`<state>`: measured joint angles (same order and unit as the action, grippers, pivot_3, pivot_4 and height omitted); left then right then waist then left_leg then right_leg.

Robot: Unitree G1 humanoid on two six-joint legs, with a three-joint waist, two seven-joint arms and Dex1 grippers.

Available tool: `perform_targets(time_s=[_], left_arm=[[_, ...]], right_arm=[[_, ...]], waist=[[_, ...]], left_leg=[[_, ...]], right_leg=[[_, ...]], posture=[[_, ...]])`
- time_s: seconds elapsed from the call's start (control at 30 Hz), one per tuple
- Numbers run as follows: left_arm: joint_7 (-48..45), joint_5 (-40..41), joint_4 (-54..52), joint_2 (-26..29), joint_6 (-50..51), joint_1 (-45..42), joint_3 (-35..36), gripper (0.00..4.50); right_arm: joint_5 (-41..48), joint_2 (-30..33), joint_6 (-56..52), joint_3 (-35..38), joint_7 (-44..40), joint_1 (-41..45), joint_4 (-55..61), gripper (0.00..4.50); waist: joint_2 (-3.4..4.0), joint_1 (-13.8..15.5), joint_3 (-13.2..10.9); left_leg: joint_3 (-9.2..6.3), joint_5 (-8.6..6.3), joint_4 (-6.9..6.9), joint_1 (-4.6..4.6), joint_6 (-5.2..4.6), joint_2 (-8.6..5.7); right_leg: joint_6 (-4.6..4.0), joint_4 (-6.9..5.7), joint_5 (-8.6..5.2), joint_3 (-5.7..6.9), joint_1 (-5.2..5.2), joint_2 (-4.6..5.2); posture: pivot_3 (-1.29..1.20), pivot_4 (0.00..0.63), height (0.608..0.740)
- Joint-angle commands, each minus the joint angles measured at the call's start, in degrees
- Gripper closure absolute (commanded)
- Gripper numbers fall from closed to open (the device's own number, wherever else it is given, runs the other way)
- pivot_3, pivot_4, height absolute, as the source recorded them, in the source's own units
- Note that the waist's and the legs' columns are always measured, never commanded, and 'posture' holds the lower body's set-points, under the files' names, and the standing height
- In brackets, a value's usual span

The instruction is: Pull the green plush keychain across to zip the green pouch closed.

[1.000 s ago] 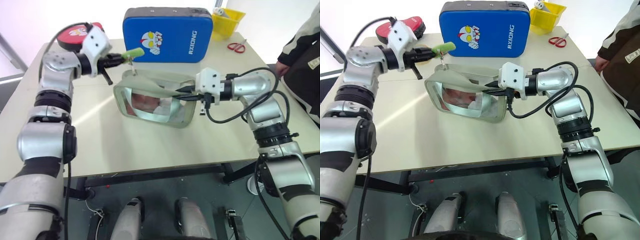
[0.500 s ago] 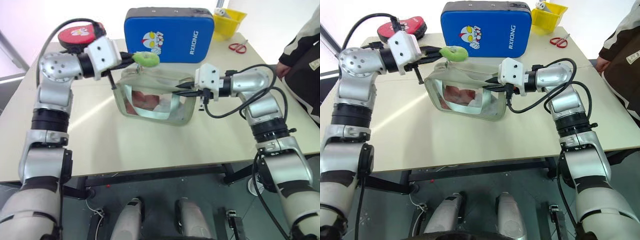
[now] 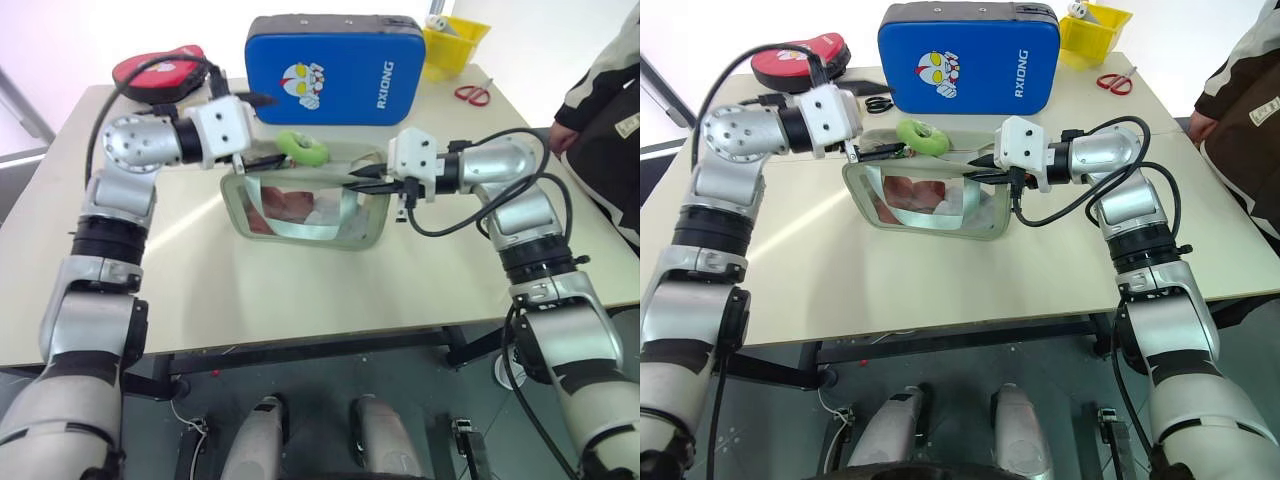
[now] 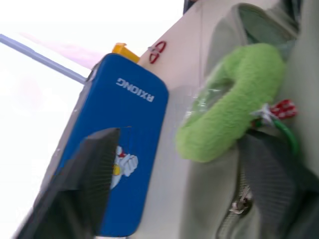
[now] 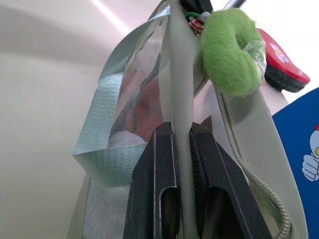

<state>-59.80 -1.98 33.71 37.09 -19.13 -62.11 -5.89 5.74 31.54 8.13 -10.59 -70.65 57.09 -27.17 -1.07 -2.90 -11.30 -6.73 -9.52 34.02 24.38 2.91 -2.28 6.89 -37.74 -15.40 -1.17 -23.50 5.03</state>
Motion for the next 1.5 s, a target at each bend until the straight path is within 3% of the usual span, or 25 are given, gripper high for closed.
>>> perform_targets(time_s=[0.03,0.23,0.37,0.5,0.73,0.83,1.07,1.23,1.37,1.5], left_arm=[[-6.1,4.27,-5.63,4.64,7.19,-0.37,2.11,0.07],[-12.77,8.76,-7.95,14.05,19.95,1.12,5.12,0.07],[-14.92,16.06,-11.96,15.79,33.4,7.04,9.37,0.07],[-15.79,16.93,-19.33,17.6,37.02,15.1,9.19,0.07],[-8.14,15.33,-17.71,11.21,33.81,18.17,8.35,0.07],[-7.27,14.99,-16.83,9.19,33.66,18.53,7.44,0.86],[-5.54,13.5,-14.46,7.36,31.25,17.68,6.58,4.27],[-5.5,14.22,-14.74,7.36,31.77,16.94,7.29,4.39],[-6.41,17.68,-18.83,8.87,39.55,16.86,8.85,4.39],[-7.08,19.39,-23.55,10.73,43.62,19.01,9.62,4.5]], right_arm=[[0.84,-0.04,0.89,1.51,0.26,1.43,1.77,4.5],[0.97,0.08,1.1,1.54,0.04,0.99,2.01,4.5],[1.04,-0.06,1.16,1.5,0.02,0.85,2.12,4.5],[1.2,0.11,1.1,1.54,-0.29,0.72,2.38,4.5],[1.37,-0.11,0.7,1.37,-0.73,0.3,3.03,4.5],[1.34,-0.29,0.5,1.3,-0.7,0.4,3.15,4.5],[1.52,-0.58,0.11,1.32,-0.56,0.4,3.7,4.5],[1.69,-0.61,-0.3,1.47,-0.46,0.2,4.26,4.5],[2.62,-0.68,-2.52,2.03,-0.44,0.2,4.95,4.5],[3.95,-0.29,-6.03,2.41,-1.18,0.62,6.31,2.95]], waist=[[0.0,-0.18,0.0],[0.01,-1.01,-0.01],[0.02,-1.11,-0.01],[0.01,-0.99,-0.01],[0.02,-0.67,-0.01],[0.01,-0.7,-0.01],[0.01,-0.93,-0.01],[0.01,-0.92,-0.01],[0.01,-0.98,-0.01],[0.02,-1.04,-0.01]], left_leg=[[0.0,0.0,0.0,0.0,0.0,0.0],[-0.01,0.0,-0.05,0.0,0.0,0.02],[-0.01,0.0,-0.06,-0.01,0.0,0.02],[-0.01,0.0,-0.05,-0.01,0.0,0.03],[-0.02,0.0,-0.03,-0.02,0.0,0.03],[-0.02,0.0,-0.02,-0.01,0.0,0.03],[-0.02,0.0,-0.04,-0.01,0.0,0.03],[-0.02,0.0,-0.04,-0.01,0.0,0.03],[-0.02,0.0,-0.04,-0.01,0.0,0.03],[-0.02,0.0,-0.05,0.0,0.0,0.03]], right_leg=[[0.0,0.0,0.0,0.0,-0.01,0.0],[0.0,-0.06,-0.01,0.01,-0.03,-0.01],[0.01,-0.07,-0.02,0.0,-0.04,-0.01],[0.0,-0.11,-0.02,0.0,-0.04,-0.01],[-0.01,-0.1,-0.02,0.0,-0.02,0.0],[-0.01,-0.11,-0.02,0.0,-0.04,0.0],[-0.01,-0.11,-0.02,-0.01,-0.06,0.0],[-0.01,-0.11,-0.02,-0.01,-0.05,0.0],[-0.01,-0.12,-0.02,-0.01,-0.06,0.0],[-0.01,-0.12,-0.02,-0.01,-0.08,0.0]], posture=[[0.0,0.15,0.74],[0.0,0.15,0.74],[0.0,0.15,0.74],[0.0,0.15,0.74],[0.0,0.15,0.74],[0.0,0.15,0.74],[0.0,0.15,0.74],[0.0,0.15,0.74],[0.0,0.15,0.74],[0.0,0.15,0.74]])
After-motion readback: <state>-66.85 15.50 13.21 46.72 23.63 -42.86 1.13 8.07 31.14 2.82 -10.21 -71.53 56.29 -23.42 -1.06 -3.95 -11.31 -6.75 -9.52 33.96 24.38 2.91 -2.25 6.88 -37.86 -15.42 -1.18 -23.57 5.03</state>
